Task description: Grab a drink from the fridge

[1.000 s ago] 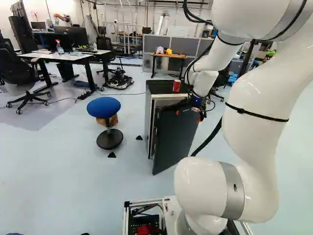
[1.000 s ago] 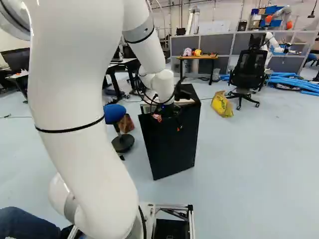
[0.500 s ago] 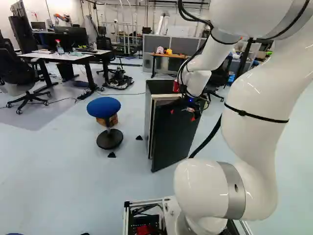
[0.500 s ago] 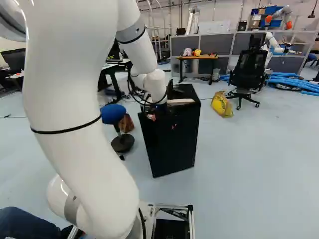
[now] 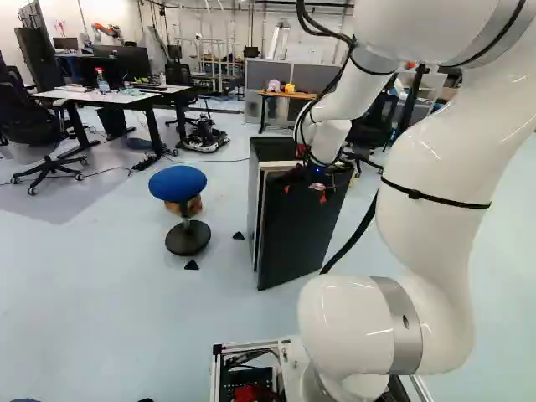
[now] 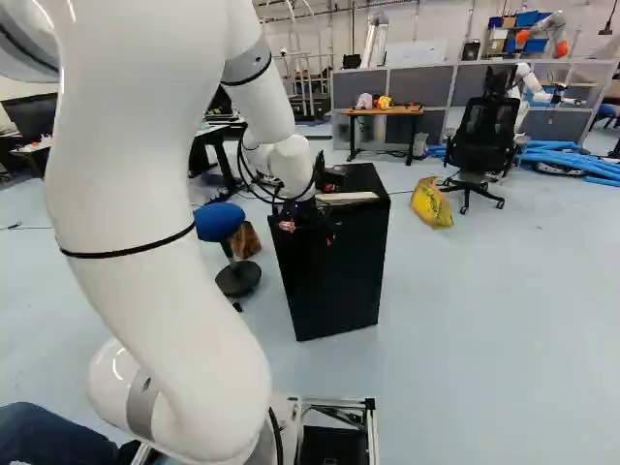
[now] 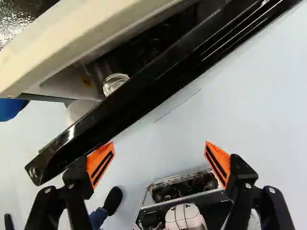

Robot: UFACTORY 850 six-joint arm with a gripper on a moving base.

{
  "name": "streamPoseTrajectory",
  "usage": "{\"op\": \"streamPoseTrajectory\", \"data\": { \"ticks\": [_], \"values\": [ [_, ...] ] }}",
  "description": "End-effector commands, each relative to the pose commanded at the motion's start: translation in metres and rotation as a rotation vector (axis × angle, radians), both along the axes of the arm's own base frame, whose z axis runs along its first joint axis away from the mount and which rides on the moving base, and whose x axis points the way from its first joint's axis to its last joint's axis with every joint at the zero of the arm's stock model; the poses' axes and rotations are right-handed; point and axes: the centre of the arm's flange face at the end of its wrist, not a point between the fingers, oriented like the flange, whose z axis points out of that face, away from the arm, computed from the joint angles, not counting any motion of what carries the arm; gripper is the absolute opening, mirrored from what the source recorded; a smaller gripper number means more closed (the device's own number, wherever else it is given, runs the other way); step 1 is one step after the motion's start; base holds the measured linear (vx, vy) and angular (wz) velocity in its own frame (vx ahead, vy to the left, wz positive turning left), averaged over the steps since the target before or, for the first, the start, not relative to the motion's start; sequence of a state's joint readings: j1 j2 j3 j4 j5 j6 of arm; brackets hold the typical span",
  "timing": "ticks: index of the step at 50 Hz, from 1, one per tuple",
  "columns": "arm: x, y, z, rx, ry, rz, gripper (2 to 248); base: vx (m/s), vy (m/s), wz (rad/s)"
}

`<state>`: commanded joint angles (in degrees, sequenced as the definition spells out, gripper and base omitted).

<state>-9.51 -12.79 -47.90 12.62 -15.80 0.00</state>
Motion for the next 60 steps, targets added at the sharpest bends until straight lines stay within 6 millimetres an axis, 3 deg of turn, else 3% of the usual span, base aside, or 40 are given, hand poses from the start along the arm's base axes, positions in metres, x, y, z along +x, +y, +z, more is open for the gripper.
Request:
{"op": "streamPoseTrajectory", "data": {
  "ticks": [60],
  "values": [
    [0.051, 0.030, 0.002, -0.046, -0.083, 0.102, 247, 0.000, 0.000, 0.000]
  ]
}}
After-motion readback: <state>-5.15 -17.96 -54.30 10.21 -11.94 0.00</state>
